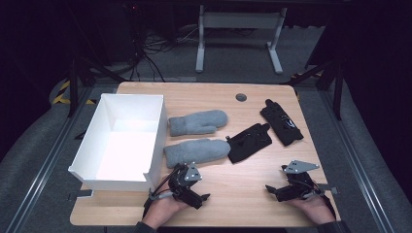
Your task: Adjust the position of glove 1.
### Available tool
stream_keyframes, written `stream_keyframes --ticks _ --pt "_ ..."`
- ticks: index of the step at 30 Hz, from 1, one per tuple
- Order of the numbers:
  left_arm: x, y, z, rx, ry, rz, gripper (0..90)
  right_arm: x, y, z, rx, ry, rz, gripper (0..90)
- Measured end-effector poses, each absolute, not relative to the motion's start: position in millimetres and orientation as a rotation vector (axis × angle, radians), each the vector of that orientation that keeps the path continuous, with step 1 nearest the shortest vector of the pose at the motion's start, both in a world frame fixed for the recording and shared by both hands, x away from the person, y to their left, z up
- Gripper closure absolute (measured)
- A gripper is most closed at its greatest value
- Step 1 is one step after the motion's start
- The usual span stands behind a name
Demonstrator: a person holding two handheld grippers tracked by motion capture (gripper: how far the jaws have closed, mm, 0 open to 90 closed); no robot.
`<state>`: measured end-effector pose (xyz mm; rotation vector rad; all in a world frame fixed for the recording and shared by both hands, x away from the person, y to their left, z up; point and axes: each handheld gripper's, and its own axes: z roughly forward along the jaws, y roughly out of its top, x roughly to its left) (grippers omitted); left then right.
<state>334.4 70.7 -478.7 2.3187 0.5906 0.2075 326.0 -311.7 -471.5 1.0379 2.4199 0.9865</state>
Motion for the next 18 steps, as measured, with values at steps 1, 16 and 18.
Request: stream_keyframes --ticks 1,16,18 --pt "334.3 70.2 -478.8 2.316 0.597 0.208 0.1 326.0 -311.6 -471.5 1.038 2.420 0.986 0.0" --pt "340.4 63.7 -462.8 2.293 0.648 0.167 6.4 325.6 -311.5 -471.5 1.043 2.418 0.986 0.0" --pt "341.4 63.4 -460.4 2.281 0.650 0.166 7.0 325.6 -311.5 -471.5 1.043 2.418 0.986 0.0"
